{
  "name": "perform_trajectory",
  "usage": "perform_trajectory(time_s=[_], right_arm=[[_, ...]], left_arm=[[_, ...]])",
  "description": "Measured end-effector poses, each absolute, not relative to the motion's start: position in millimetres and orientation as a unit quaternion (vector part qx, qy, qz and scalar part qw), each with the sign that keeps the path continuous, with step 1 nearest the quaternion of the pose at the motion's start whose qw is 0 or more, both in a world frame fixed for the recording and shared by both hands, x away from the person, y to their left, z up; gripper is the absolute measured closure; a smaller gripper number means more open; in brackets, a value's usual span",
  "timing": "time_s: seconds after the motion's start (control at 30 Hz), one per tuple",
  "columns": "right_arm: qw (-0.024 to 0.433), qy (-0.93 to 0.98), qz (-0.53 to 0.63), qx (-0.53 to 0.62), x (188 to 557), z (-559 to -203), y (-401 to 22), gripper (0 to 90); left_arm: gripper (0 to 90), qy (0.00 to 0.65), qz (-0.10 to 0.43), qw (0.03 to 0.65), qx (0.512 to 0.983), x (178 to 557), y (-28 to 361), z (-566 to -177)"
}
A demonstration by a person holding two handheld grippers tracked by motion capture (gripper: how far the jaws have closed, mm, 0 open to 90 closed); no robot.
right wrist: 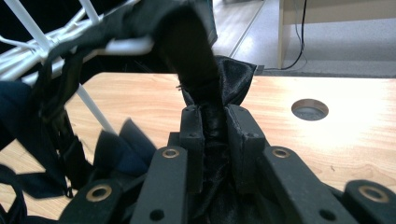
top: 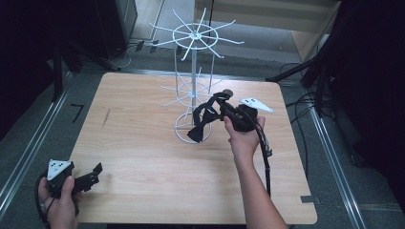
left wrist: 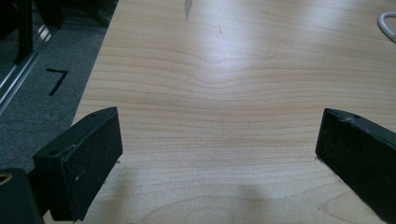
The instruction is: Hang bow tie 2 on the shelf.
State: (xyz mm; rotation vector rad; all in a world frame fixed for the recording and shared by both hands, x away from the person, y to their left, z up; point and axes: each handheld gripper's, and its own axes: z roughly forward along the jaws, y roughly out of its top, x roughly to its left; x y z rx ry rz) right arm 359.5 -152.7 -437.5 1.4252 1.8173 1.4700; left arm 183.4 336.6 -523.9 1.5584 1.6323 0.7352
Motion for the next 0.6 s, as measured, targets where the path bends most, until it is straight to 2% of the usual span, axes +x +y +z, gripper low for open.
perform_trajectory(time_s=[0.6], right_arm=[[0.181, 0.672, 0.513, 0.502, 362, -450, -148, 75.9]], left_arm=[[1.0, 0.638, 0.288, 0.375, 0.608, 183, 336, -524]])
